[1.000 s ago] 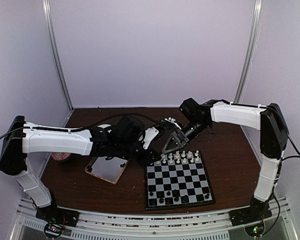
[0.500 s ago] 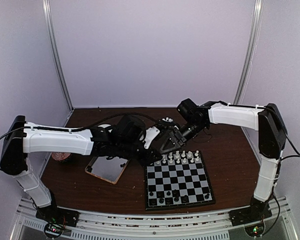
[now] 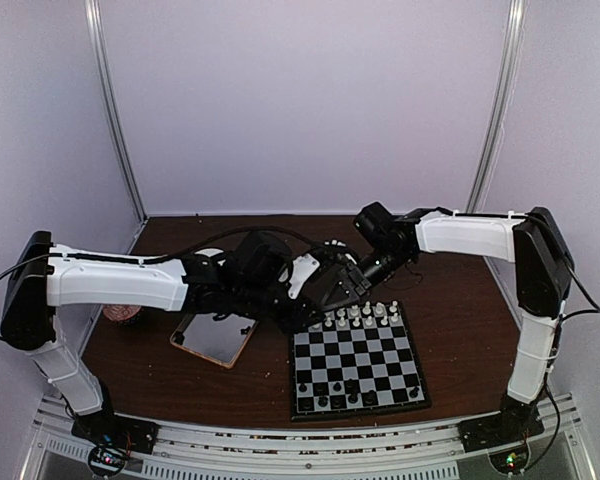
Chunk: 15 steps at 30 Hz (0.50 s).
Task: Set up the chess pieces on the board
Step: Pass from the left arm to the right, then place the bishop on c8.
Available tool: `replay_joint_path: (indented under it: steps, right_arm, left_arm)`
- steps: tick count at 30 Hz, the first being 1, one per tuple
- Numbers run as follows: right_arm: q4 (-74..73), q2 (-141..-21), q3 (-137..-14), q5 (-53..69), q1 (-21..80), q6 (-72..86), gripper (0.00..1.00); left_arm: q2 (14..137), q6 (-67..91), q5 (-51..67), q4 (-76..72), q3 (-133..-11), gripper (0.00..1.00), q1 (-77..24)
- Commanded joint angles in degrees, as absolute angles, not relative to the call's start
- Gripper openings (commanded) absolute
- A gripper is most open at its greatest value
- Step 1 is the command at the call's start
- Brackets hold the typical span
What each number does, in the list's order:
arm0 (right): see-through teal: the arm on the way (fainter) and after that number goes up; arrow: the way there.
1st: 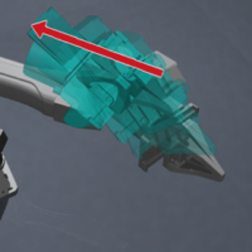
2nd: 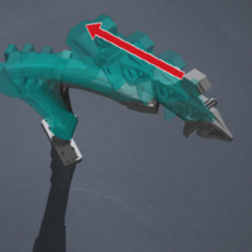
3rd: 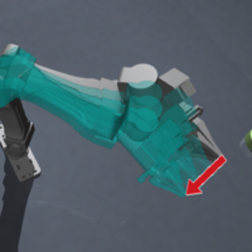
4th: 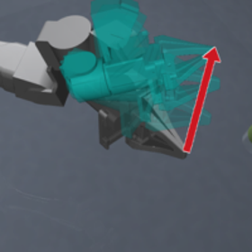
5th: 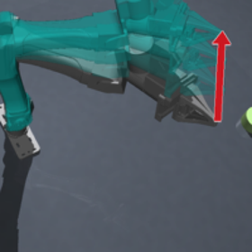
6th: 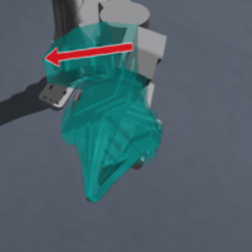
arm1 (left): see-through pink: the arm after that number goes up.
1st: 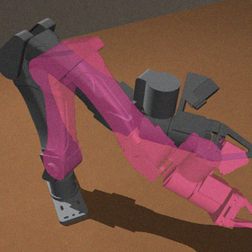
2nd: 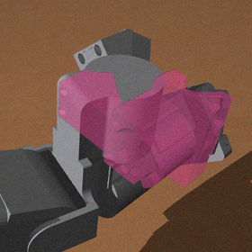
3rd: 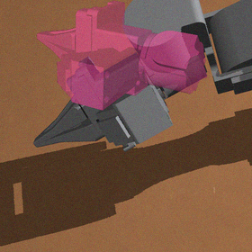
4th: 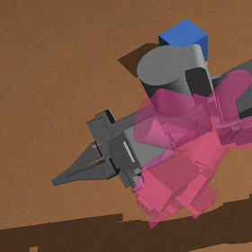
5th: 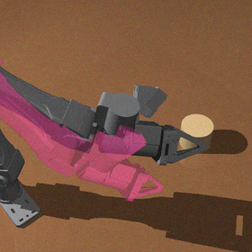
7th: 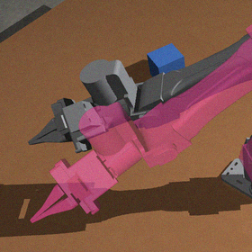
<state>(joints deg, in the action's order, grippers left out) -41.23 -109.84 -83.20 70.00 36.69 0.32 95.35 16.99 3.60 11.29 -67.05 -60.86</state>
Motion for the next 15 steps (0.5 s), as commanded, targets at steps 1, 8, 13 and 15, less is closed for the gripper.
replay_joint_path:
  steps: [1,8,13,15]
  right_arm:
    - [-44.02,-106.16,-83.00,65.32,35.50,-4.98,0.06]
    - [-48.02,-97.38,-79.67,55.45,32.37,-13.32,0.06]
    - [-50.37,-87.15,-73.43,43.96,32.39,-22.35,0.06]
    - [-51.30,-83.87,-70.55,40.08,32.47,-25.03,0.06]
  left_arm:
    - [91.76,15.04,-2.32,13.04,-67.74,0.36,-61.08]
    - [85.52,8.71,-3.31,21.69,-69.30,0.44,-55.92]
    - [85.24,7.37,-3.66,26.45,-73.52,0.45,-47.71]
    - [85.14,7.61,-3.70,26.63,-73.94,0.46,-44.44]
